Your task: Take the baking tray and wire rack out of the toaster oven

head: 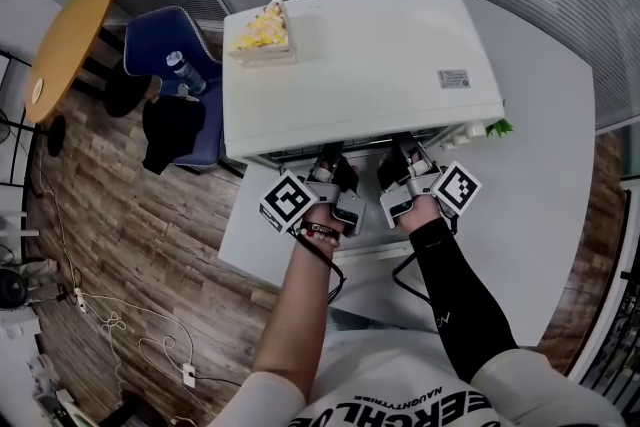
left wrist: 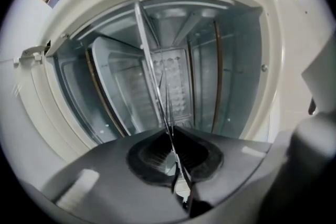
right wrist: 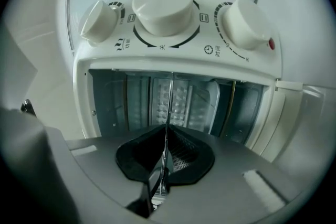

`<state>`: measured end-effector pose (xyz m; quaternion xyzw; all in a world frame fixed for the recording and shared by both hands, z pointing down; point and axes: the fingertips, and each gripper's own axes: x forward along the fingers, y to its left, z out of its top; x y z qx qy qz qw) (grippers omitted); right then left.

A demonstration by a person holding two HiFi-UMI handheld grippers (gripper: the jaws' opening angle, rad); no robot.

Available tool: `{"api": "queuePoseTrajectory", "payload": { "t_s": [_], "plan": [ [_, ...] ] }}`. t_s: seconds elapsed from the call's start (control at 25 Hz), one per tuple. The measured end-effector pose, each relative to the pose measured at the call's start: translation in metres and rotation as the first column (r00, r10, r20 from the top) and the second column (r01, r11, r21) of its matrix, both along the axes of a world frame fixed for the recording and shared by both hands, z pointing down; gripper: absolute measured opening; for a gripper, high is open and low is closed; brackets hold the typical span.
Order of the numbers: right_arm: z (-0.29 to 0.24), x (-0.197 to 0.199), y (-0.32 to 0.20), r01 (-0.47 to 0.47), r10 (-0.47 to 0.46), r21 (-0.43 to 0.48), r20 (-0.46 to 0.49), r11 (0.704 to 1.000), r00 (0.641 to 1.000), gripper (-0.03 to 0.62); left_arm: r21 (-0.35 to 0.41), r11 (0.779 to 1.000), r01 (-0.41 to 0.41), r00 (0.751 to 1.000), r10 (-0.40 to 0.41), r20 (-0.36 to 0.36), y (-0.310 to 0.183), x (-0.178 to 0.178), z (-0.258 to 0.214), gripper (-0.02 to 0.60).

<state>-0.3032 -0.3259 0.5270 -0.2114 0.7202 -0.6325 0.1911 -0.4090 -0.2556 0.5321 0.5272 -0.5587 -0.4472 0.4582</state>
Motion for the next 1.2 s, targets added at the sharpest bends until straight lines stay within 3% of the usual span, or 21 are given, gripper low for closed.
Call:
{"api": "queuePoseTrajectory", "payload": {
  "t_s": [0.56, 1.2],
  "plan": [
    [0.001, 0.011, 0.015, 0.001, -0.001, 0.006, -0.043, 1.0, 0.999, 0.014, 0.034, 0.999, -0.006, 0.996, 0.009, -0.085, 0.015, 0.011, 0.002, 0.063],
    [0.001, 0.025, 0.034, -0.001, 0.001, -0.001, -0.047, 1.0, 0.999, 0.014, 0.01, 0.998, -0.054, 0.996, 0.055, -0.064, 0.033, 0.025, 0.002, 0.063]
  ]
}}
